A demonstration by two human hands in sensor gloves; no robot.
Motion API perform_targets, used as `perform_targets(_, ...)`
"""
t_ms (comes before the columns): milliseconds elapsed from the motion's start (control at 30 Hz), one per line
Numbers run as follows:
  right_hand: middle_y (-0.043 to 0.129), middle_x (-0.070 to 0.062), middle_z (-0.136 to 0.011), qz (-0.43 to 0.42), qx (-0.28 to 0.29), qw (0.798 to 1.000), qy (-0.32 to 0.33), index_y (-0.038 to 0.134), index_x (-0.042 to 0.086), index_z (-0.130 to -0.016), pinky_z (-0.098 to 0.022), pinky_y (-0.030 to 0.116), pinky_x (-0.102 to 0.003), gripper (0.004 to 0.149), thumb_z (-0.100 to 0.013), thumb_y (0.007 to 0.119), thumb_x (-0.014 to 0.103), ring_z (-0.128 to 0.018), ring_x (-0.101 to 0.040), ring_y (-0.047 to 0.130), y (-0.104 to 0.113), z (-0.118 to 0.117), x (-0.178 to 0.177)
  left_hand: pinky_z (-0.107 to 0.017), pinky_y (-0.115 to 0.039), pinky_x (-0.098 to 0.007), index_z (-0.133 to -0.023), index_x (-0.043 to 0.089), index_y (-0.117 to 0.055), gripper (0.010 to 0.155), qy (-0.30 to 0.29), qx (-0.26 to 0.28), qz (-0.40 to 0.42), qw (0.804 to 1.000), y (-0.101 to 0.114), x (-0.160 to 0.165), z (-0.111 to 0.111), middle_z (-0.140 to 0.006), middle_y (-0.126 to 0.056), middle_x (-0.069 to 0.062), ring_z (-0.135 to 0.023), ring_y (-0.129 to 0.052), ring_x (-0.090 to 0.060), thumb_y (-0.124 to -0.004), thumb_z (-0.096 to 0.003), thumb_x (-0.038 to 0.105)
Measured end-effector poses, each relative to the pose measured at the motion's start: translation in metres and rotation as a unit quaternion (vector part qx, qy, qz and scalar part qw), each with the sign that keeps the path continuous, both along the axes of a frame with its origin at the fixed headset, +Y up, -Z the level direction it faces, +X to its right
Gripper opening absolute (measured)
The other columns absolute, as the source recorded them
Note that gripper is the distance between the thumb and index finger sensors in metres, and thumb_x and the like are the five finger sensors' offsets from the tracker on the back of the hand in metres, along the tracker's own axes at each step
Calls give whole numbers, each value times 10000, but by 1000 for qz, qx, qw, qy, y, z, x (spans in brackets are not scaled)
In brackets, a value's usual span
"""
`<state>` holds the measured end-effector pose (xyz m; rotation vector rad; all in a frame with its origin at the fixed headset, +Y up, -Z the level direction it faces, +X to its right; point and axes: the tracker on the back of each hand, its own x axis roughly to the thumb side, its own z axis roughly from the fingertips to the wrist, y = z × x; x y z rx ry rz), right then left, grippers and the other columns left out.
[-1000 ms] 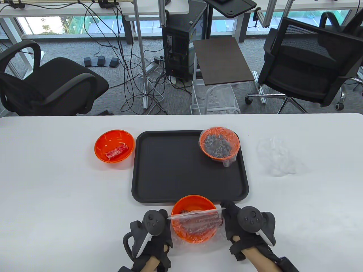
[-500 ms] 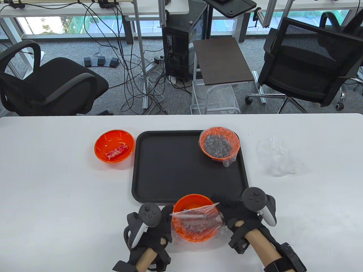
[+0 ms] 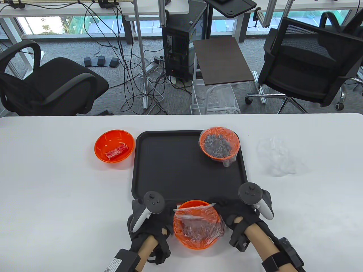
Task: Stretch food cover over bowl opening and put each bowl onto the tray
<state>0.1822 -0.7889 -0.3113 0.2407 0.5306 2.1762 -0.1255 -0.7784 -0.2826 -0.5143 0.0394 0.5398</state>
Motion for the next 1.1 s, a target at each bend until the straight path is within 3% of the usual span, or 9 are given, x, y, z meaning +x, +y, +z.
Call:
perform_targets(233, 1081, -41, -608, 26, 3, 999, -20, 873, 77, -878, -164, 955, -354, 477, -494, 794, 349, -256, -179, 1105, 1, -2, -2, -265, -936, -398, -907, 237, -805, 475, 14, -9, -6, 1000, 0, 1, -6, -441, -1058, 100, -274, -1073, -207, -735, -516, 500)
perform_targets(833, 1135, 7, -429, 81, 19, 995, -46, 961, 52, -757, -40, 959, -308, 474, -483, 836, 418, -90, -121, 1110, 5, -2, -10, -169, -949, -378, -709, 282, -973, 453, 86, 9, -32, 996, 2, 1, -13, -228, -1054, 130, -117, -1060, -158, -891, -452, 647)
perform_targets(1100, 1119, 16, -443, 86, -13, 995, -58, 943, 61, -771, -42, 960, -288, 477, -493, 831, 433, -99, -99, 1103, 4, 3, -8, -170, -947, -371, -769, 239, -907, 488, 88, 0, 4, 996, -2, 0, -10, -246, -1036, 142, -113, -1046, -147, -899, -455, 612)
